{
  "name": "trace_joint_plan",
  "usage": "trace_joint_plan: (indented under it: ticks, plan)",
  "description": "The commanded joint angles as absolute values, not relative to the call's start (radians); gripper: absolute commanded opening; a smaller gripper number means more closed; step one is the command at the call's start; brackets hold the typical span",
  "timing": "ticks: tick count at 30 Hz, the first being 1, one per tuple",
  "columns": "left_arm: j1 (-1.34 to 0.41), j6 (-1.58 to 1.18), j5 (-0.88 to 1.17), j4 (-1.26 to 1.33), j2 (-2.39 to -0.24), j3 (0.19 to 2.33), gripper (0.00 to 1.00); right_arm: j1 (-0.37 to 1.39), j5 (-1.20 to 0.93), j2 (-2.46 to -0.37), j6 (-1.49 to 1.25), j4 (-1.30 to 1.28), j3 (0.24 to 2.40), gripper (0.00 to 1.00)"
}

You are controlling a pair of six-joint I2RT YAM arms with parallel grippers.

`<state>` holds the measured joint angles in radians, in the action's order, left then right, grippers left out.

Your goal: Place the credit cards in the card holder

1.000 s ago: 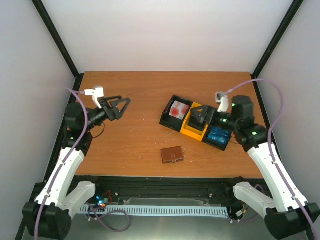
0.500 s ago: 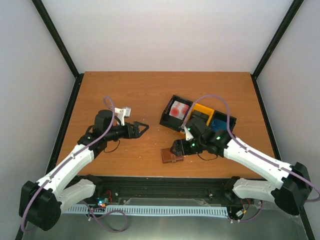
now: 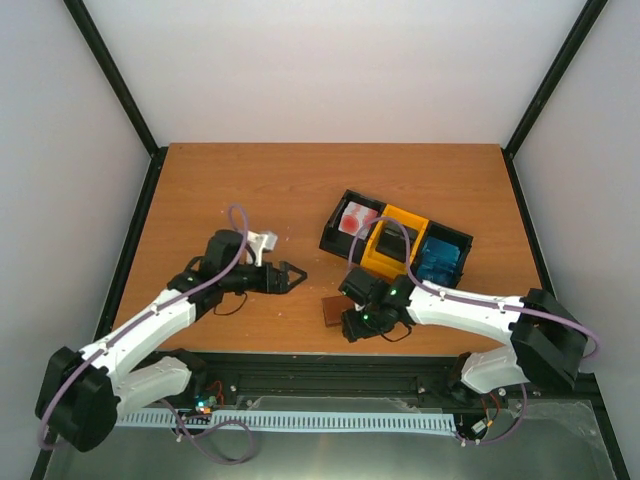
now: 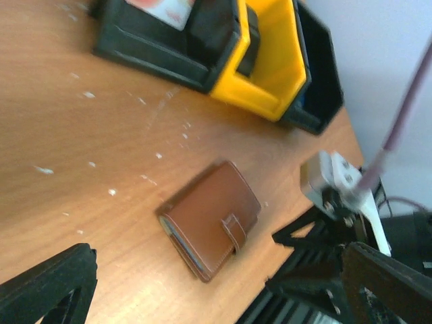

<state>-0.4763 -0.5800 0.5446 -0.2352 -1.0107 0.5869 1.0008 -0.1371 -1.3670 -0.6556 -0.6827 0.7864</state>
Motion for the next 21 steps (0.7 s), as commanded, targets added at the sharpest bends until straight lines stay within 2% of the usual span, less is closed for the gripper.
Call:
trace_joint_plan:
  ticks: [1,7,14,19,21]
  plan:
    - [-0.62,-0.47,0.5,-0.209,-1.05,0.622,1.0,1.009,-0.051,-1.336,-0.765,-0.646,0.724,0.56]
    - [-0.803,-0.248,0.316,-0.213,-1.183,0.68,1.0,0.98,0.014,-1.324,-0.847,-0.654,0.653,0.46]
    - [-1.004,-0.069,0.051,-0.169,-1.386,0.725,0.98,0.865,-0.008,-1.24,-0.838,-0.581,0.569,0.43]
    - [-1.109,0.007,-0.128,-0.169,-1.538,0.765,0.86,0.754,-0.088,-1.176,-0.815,-0.53,0.512,0.43]
    - [-1.133,0.017,-0.154,-0.12,-1.562,0.763,0.85,0.723,-0.108,-1.156,-0.811,-0.519,0.489,0.43]
